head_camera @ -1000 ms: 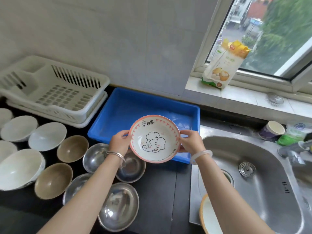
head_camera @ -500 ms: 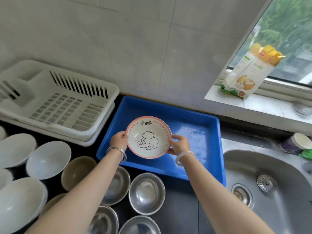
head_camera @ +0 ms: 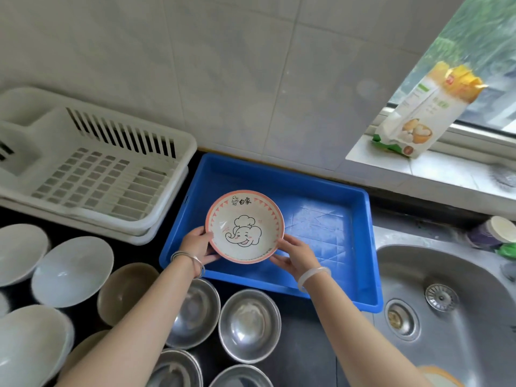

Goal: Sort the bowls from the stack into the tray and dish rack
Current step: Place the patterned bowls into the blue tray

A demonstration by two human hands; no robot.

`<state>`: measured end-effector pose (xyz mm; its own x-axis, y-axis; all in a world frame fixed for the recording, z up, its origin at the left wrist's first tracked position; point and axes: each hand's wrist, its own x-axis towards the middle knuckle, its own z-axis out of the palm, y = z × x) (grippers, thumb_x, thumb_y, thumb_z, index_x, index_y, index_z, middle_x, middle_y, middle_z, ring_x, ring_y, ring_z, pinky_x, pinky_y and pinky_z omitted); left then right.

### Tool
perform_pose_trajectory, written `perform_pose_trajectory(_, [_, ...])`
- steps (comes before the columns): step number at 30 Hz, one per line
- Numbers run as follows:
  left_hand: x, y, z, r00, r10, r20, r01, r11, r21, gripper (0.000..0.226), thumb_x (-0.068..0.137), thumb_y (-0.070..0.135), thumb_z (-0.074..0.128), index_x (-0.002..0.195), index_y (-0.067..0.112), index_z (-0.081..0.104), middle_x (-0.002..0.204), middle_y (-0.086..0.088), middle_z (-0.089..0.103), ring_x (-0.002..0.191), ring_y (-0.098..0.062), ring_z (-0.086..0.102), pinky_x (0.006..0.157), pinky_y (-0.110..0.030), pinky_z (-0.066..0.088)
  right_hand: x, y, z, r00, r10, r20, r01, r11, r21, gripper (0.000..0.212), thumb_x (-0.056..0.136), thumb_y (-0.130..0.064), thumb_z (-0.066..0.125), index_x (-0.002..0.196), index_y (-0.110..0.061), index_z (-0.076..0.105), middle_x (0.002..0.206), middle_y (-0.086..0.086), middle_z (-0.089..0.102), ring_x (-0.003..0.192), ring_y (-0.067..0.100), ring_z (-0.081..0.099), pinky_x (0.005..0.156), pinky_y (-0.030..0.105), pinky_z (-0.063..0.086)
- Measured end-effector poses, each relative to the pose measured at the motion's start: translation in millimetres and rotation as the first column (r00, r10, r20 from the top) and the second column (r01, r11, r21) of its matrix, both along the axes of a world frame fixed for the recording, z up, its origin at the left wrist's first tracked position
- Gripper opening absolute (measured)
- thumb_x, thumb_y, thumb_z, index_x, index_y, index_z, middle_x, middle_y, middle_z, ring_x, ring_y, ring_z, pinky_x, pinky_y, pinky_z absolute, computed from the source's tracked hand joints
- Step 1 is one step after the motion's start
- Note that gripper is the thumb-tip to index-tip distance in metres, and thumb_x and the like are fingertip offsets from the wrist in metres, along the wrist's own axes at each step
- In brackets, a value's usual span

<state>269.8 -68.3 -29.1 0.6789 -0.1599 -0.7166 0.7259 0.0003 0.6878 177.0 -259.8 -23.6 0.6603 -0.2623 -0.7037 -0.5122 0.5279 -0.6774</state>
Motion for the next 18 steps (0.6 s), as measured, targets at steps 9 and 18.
perform_pose_trajectory(9, [8.0, -3.6, -6.4, 0.989, 0.148, -0.029, -0.150, 0.984, -0.092, 0.024, 0.092, -0.002, 0.046, 0.114, -0.003, 0.054, 0.104, -0.017, 0.061, 0.097, -0.028, 0.058, 0.088, -0.038, 0.048, 16.0, 11.9, -1.2, 0.995, -0.097, 0.037, 0.095, 0.993, 0.066, 0.037, 0.095, -0.004, 0.051, 0.132, -0.003, 0.050, 0.101, 0.016, 0.066, 0.074, 0.026, 0.067, 0.062, 0.024, 0.061])
perform_pose_trajectory(18, [19.0, -11.8, -6.6, 0.957, 0.287, -0.048, -0.291, 0.937, -0.193, 0.031, 0.095, 0.005, 0.044, 0.126, 0.001, 0.050, 0.114, -0.015, 0.056, 0.108, -0.028, 0.054, 0.089, -0.036, 0.047, 56.9, 25.0, -2.5, 0.986, -0.166, 0.035, 0.163, 0.983, 0.081, 0.040, 0.094, -0.005, 0.053, 0.133, -0.004, 0.048, 0.116, 0.022, 0.063, 0.078, 0.028, 0.068, 0.061, 0.026, 0.061])
